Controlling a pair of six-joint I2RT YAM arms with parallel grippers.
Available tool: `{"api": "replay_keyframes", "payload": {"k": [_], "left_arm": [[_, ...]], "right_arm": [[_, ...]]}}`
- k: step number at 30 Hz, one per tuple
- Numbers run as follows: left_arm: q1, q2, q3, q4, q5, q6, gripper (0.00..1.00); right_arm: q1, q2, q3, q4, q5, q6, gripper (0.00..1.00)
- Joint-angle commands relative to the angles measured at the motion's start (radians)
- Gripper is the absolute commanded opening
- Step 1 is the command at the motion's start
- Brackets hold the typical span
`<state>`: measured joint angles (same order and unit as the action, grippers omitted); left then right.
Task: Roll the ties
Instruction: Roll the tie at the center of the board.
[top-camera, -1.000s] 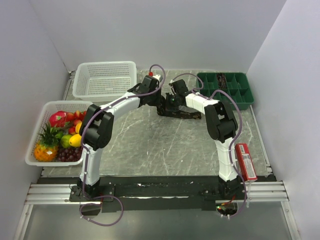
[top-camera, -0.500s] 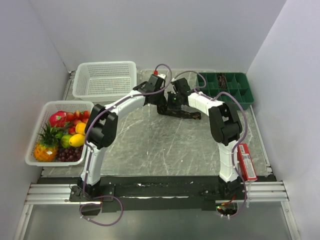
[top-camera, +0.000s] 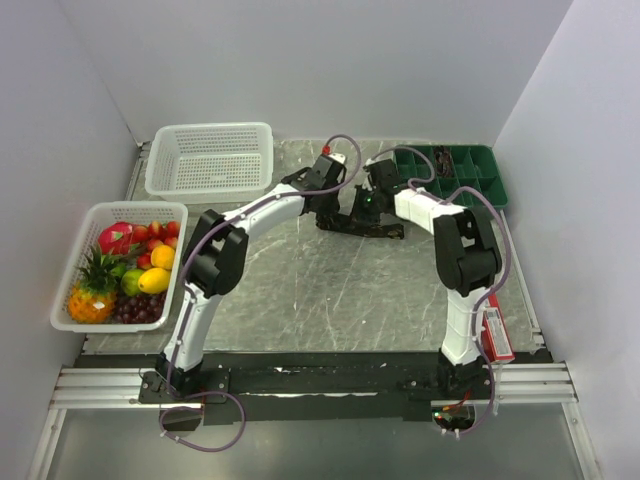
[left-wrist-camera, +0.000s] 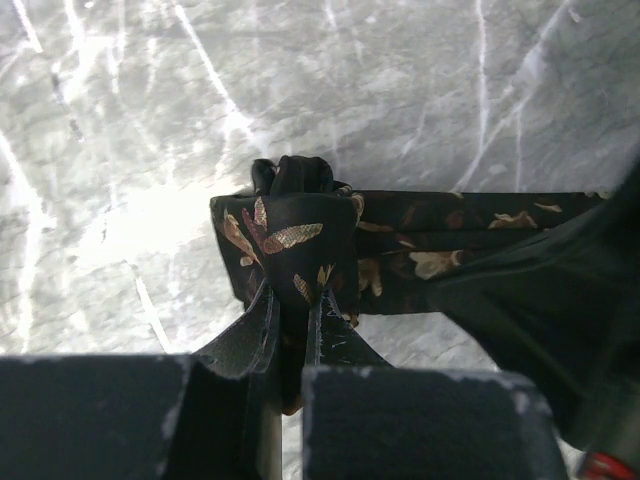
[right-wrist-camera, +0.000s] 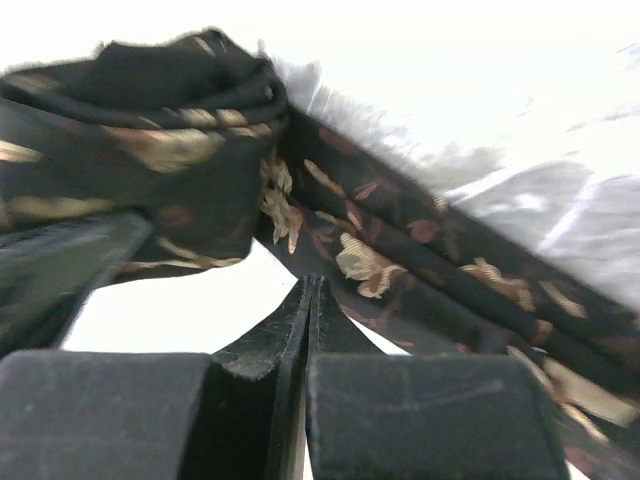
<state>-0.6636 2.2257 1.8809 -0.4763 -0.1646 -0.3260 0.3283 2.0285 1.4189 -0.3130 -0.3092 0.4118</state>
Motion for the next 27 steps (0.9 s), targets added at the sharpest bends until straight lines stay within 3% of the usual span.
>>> {"api": "replay_keyframes", "payload": {"k": [1,7,9,11,19,27], "left_arm": [[-0.027,0.025,0.058,-0.013,0.002,0.012,0.03],[-0.042,0.049,0.081,-0.016,0.013,0.016,0.27],[-0.045,0.054,0.084,-0.016,0.016,0.021,0.44],[-0.05,0.057,0.083,-0.012,0.007,0.022,0.5],[-0.065,0.061,0.084,-0.01,-0.004,0.05,0.54],[-0.067,0.025,0.005,0.106,0.157,0.054,0.6]], "right_arm": [[-0.018,-0.088,-0.021,0.081,-0.022,0.013,0.0],[-0.035,-0.111,-0.023,0.091,-0.03,0.015,0.0],[-0.044,-0.12,-0.025,0.097,-0.033,0.016,0.0],[-0.051,-0.126,-0.028,0.1,-0.042,0.021,0.0],[-0.087,-0.168,-0.064,0.114,-0.045,0.03,0.0],[-0.109,-0.201,-0.086,0.12,-0.054,0.027,0.0]]}}
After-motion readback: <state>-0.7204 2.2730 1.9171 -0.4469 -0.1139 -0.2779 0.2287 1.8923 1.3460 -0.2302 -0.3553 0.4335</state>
